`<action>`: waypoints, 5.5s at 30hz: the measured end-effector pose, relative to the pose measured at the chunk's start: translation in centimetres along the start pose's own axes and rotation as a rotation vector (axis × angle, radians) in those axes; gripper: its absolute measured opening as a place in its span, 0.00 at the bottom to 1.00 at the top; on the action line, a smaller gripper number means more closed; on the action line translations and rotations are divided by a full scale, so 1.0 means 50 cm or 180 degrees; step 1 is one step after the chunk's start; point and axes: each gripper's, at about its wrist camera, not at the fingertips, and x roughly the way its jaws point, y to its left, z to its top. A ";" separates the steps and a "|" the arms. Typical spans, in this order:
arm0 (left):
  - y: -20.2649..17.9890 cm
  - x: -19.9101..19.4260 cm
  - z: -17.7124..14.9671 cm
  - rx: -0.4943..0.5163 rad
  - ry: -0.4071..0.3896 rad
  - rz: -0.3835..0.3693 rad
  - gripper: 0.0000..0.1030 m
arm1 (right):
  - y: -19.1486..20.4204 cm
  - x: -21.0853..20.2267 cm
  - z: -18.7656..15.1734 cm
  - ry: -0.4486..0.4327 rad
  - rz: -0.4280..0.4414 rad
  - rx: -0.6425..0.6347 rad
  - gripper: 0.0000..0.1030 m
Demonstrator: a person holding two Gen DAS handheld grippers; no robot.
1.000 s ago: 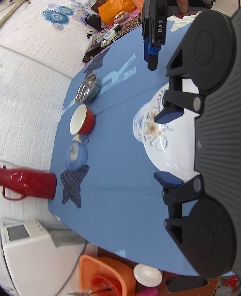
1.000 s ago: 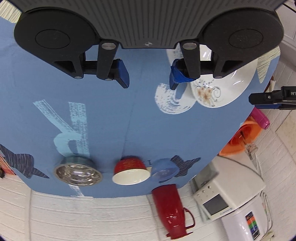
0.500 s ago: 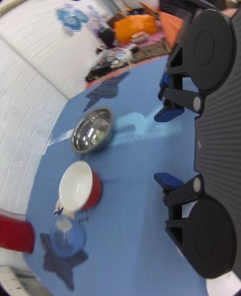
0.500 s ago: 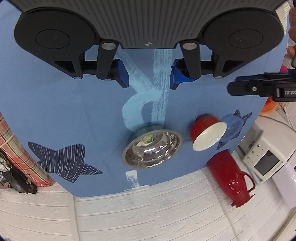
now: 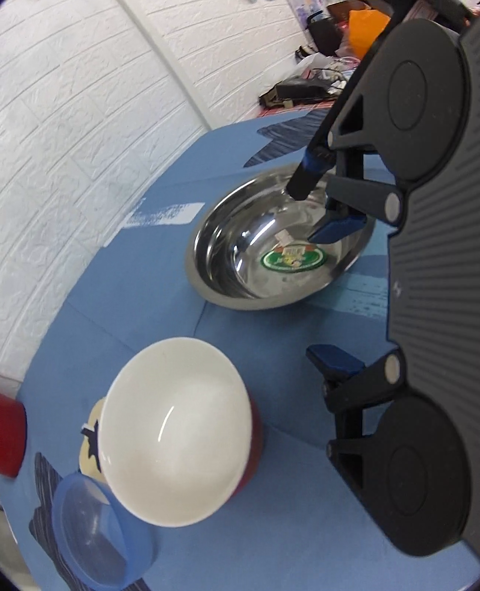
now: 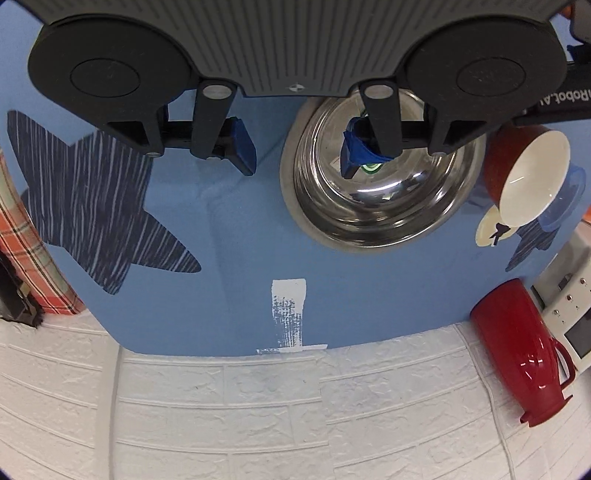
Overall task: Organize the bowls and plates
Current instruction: 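Close both tools on the rim of the steel bowl, then carry the steel bowl with both tools and set it down on the cloth, then open both tools and move them toward the red-and-white bowl, then close both tools on the rim of the red-and-white bowl, then lift the red-and-white bowl with both tools and lower it into the steel bowl, then open both tools and move them toward the translucent blue bowl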
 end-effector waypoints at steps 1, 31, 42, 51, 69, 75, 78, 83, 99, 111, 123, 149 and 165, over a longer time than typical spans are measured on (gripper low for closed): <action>0.000 0.006 0.002 -0.0014 -0.0015 0.0009 0.56 | 0.002 0.012 0.004 0.0027 -0.0035 -0.0038 0.35; 0.089 -0.330 -0.305 0.1387 0.0735 -0.0249 0.12 | 0.141 -0.372 -0.376 0.0352 0.0390 -0.0167 0.20; 0.153 -0.345 -0.388 0.1534 0.0956 -0.0173 0.12 | 0.176 -0.383 -0.460 0.0519 0.0358 -0.0256 0.23; 0.154 -0.344 -0.382 0.1489 0.1019 -0.0232 0.50 | 0.163 -0.405 -0.462 0.0511 0.0322 -0.0206 0.23; 0.222 -0.437 -0.118 0.0855 0.0166 -0.0166 0.54 | 0.123 -0.406 -0.267 -0.0073 0.0504 0.0410 0.25; 0.238 -0.341 -0.001 0.0232 0.0093 -0.0240 0.54 | 0.177 -0.279 -0.139 0.0032 0.0582 0.0323 0.25; 0.228 -0.282 0.042 -0.0010 0.0082 -0.0274 0.54 | 0.209 -0.208 -0.076 0.0077 0.0624 0.0265 0.26; 0.218 -0.201 0.094 -0.0201 -0.0018 -0.0164 0.54 | 0.253 -0.092 0.002 0.0138 0.0512 0.0038 0.27; 0.233 -0.090 0.135 -0.0288 -0.0030 0.0049 0.42 | 0.302 0.085 0.042 0.0396 0.0478 -0.0315 0.25; 0.223 -0.103 0.121 -0.0055 0.0175 0.0018 0.05 | 0.325 0.036 0.005 0.0354 0.0589 -0.0415 0.17; 0.166 -0.288 -0.046 0.0302 0.0380 -0.0140 0.04 | 0.300 -0.228 -0.120 0.0337 0.0494 -0.0500 0.21; 0.116 -0.370 -0.348 0.1226 0.0867 -0.0176 0.26 | 0.191 -0.421 -0.397 0.0271 0.0161 -0.0207 0.22; 0.213 -0.460 -0.201 0.1147 0.0464 -0.0207 0.46 | 0.016 -0.477 -0.388 -0.0034 0.0065 0.0575 0.22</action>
